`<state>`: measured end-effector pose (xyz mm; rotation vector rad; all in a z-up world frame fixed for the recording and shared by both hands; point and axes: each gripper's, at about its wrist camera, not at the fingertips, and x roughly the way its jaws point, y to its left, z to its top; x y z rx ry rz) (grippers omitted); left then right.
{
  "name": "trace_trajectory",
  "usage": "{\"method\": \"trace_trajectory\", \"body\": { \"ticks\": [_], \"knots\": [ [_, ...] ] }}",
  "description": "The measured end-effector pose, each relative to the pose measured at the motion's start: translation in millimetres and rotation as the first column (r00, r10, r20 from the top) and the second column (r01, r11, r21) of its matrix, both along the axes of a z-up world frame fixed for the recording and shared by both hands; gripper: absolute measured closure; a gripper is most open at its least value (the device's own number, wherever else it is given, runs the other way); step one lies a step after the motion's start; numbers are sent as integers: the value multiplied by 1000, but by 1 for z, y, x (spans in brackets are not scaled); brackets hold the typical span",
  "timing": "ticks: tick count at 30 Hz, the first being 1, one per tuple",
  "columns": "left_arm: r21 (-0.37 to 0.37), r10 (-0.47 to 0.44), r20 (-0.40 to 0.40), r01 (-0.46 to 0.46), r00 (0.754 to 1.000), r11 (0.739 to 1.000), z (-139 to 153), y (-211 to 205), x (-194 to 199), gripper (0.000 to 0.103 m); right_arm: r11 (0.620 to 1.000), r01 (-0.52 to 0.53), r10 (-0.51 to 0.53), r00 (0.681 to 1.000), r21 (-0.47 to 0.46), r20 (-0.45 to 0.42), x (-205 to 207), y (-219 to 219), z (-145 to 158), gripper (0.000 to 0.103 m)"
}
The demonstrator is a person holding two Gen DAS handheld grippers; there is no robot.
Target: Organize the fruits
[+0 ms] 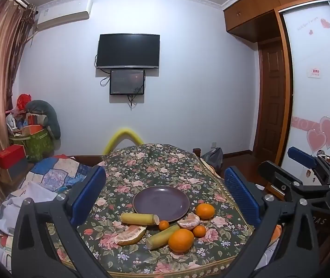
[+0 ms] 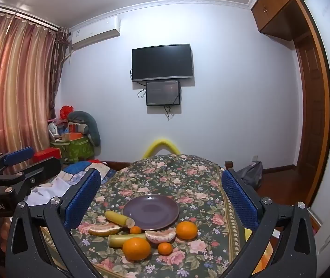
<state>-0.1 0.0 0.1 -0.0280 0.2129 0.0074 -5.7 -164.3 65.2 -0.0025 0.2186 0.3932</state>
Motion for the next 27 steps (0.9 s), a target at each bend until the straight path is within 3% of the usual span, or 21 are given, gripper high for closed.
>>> {"method": "trace_trajectory", "body": {
  "ticks": [27],
  "knots": [
    [-23,5,-17,-6,1000,1000,-6,6,9,0,999,12,-11,1000,34,-17,2,-9,-2,0]
  ]
}}
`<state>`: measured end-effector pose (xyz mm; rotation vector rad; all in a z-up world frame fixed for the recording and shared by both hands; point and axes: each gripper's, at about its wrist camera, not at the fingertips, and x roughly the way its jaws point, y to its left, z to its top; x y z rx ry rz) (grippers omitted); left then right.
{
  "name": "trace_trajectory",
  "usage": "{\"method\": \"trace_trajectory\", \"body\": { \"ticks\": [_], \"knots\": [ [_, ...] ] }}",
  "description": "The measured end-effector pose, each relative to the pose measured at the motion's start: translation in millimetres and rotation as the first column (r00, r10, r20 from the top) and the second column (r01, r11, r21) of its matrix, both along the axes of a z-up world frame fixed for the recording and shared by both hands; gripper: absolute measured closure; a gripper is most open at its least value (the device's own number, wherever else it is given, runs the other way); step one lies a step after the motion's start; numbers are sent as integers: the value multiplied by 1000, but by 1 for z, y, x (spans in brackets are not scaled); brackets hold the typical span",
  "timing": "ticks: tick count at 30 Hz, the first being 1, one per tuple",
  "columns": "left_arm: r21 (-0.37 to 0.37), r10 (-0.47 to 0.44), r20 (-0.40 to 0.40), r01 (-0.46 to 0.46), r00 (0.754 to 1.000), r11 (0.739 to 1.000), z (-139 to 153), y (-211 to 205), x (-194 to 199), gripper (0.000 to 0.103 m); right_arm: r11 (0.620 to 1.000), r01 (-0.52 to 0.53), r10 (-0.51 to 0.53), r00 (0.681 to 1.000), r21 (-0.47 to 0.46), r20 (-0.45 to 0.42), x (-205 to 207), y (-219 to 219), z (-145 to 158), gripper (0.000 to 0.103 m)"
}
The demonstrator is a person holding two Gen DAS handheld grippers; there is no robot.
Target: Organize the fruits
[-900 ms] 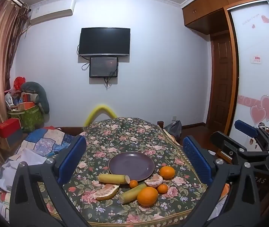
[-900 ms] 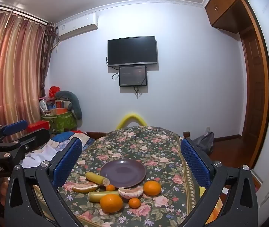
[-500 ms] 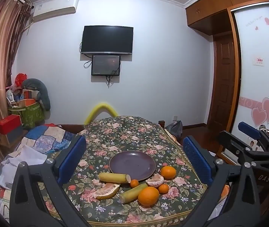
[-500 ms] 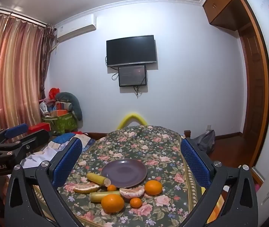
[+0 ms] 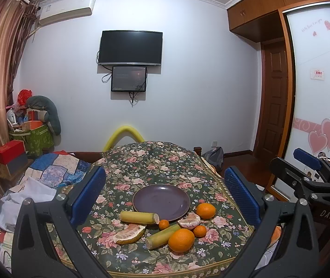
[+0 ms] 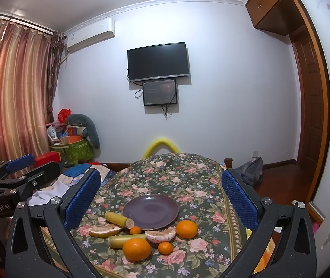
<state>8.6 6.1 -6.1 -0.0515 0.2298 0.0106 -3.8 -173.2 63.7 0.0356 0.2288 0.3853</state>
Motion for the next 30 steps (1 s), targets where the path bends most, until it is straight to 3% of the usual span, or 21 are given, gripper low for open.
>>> {"method": "trace_trajectory", "body": {
  "ticks": [30],
  "knots": [
    [-11,-10,-3,10,1000,1000,0,-2,2,0,1000,5,-5,1000,6,-5,2,-2,-2,0]
  ]
}}
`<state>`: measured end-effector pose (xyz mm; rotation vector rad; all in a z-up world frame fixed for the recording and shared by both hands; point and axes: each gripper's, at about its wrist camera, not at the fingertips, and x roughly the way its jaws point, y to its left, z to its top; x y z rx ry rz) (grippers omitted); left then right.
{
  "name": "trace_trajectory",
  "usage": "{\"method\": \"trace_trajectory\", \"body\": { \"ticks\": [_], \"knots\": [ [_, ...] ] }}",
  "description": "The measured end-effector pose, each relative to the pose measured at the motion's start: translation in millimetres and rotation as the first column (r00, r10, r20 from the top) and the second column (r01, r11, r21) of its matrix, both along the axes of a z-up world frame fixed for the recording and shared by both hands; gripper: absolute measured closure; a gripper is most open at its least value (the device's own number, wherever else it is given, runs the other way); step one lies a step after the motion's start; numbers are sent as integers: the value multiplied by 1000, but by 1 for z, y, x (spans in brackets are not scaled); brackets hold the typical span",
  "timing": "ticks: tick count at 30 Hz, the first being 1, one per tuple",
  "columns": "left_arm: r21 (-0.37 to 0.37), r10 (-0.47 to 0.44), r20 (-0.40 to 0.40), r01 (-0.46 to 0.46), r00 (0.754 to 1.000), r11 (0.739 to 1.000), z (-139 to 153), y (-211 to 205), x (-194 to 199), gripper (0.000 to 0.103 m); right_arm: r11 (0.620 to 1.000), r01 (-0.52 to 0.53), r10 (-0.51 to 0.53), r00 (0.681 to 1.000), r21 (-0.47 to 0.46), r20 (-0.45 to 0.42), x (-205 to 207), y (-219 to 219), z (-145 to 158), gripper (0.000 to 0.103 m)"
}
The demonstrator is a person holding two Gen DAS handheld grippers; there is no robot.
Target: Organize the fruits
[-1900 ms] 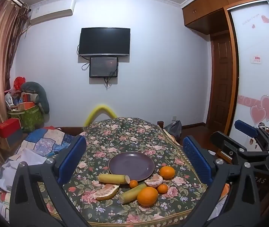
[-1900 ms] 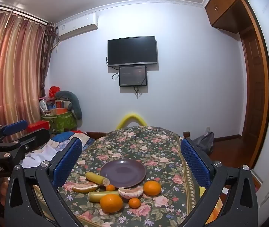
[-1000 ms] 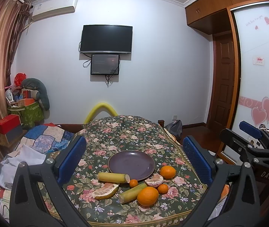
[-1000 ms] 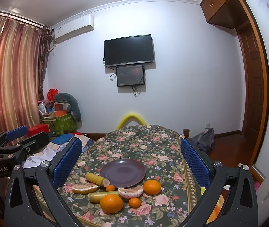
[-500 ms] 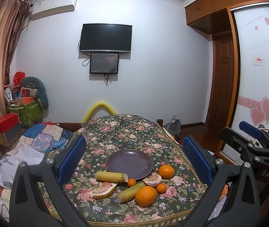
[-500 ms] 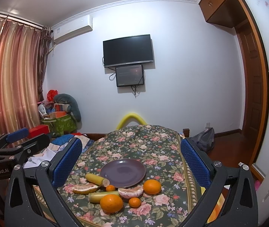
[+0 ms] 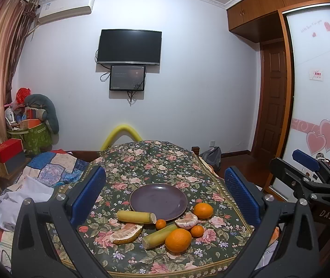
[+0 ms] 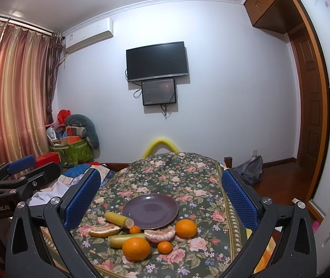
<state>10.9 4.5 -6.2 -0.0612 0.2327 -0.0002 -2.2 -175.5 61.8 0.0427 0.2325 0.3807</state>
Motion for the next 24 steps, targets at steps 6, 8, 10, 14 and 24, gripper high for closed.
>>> {"method": "trace_trajectory", "body": {
  "ticks": [6,8,10,14,24],
  "knots": [
    [4,-1,1,1,1000,1000,1,0,0,0,1000,-2,2,1000,-1,-1,0,1,-1,0],
    [5,-2,1,2,1000,1000,1,0,0,0,1000,-3,3,1000,0,-2,0,0,-1,0],
    [6,-1,2,1,1000,1000,1,0,0,0,1000,-2,2,1000,0,-2,0,1,-1,0],
    [7,-3,2,3,1000,1000,1,-1,0,0,1000,-3,3,1000,2,-1,-1,2,-2,0],
    [15,-1,-8,1,1000,1000,-1,-2,3,0,1000,-6,6,1000,-2,-7,-1,3,-3,0]
  ]
}}
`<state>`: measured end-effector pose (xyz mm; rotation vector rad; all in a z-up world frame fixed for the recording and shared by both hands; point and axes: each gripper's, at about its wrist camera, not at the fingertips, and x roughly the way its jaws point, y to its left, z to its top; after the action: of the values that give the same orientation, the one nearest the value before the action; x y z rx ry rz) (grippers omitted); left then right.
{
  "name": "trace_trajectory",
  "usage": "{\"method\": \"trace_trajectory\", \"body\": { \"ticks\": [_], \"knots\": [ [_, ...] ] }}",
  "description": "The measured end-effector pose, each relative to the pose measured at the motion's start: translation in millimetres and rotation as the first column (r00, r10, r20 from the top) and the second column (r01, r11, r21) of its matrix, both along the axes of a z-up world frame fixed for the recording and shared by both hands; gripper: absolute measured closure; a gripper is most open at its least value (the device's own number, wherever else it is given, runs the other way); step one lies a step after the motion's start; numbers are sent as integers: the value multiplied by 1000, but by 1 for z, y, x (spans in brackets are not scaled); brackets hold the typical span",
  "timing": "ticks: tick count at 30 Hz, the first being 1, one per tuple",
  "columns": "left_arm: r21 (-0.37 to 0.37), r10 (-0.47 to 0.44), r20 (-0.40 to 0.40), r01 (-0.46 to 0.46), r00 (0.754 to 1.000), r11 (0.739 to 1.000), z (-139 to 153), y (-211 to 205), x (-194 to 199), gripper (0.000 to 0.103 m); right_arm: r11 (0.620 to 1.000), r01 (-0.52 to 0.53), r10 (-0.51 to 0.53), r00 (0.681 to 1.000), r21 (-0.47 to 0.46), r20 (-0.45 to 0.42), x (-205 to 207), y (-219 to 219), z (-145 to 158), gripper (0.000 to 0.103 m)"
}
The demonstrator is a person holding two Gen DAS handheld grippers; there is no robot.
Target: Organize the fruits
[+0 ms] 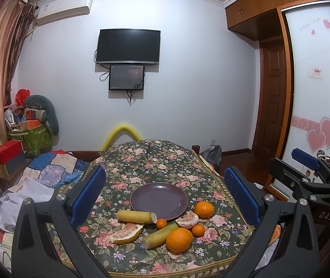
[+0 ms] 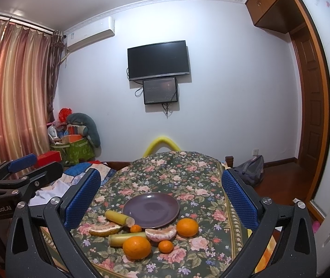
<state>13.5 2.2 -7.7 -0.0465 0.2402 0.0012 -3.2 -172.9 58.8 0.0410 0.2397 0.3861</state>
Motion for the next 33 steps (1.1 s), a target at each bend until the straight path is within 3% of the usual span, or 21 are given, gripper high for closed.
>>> {"method": "trace_trajectory", "body": {
  "ticks": [9,21,28,33],
  "knots": [
    [4,-7,-57,7,998,1000,-12,3,14,0,1000,-4,4,1000,-20,-30,10,1,-9,0],
    [-10,-7,-209,5,978,1000,-56,13,59,0,999,21,-30,977,-41,-211,50,-9,-60,0],
    [-39,-57,-351,47,935,998,-98,14,94,23,991,3,-46,945,-131,-323,71,-9,-96,18],
    [-78,-100,-442,73,892,994,-128,8,116,25,987,-44,-21,920,-156,-392,83,-6,-116,33]
  ]
}}
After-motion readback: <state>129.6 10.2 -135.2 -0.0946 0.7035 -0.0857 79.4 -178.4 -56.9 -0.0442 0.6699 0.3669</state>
